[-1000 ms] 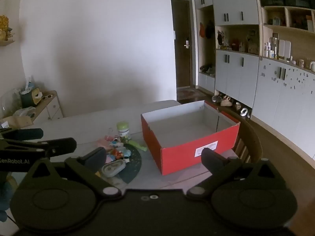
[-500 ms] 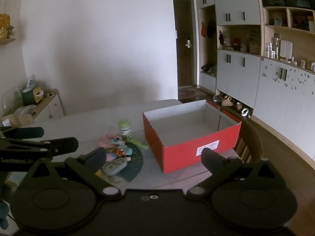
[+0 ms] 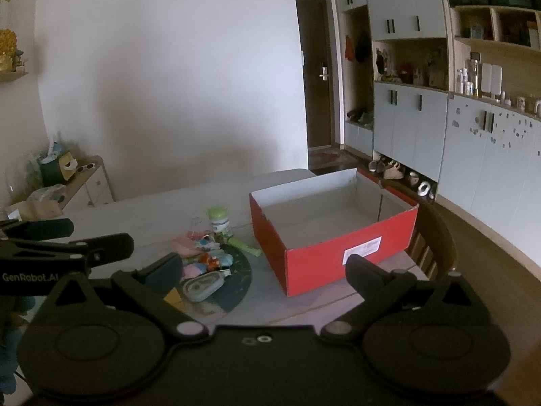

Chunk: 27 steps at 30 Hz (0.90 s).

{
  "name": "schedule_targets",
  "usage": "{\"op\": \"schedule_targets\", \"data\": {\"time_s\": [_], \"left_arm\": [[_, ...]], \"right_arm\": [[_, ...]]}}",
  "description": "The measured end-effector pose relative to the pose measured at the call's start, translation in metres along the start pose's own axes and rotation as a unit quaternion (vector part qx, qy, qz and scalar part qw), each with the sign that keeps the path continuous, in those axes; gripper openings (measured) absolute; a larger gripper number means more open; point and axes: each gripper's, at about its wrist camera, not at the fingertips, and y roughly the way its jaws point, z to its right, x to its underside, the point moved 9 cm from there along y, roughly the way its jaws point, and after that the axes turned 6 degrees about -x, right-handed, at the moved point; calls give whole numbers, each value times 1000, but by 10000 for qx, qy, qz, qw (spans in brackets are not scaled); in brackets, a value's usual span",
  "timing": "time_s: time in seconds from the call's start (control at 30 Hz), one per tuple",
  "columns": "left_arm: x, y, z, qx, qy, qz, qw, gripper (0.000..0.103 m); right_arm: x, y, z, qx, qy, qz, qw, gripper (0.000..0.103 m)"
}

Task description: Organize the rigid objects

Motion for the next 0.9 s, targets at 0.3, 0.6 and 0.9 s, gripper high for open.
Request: {"op": "schedule_targets", "data": {"time_s": [0.3,0.6,0.9], "left_arm": [[4,3,-5,79,-115,-129,9998,103],[6,1,-4,-1,-138,-137,9998,103],[6,6,-21,-136,-226,-209,9994,103]], "right_arm": [[-3,1,0,46,-31,-40,10000,103],[-2,5,-4,0,-94,-94,9999,103],[-3,17,-19,-158,-299,-220,9992,103]]}}
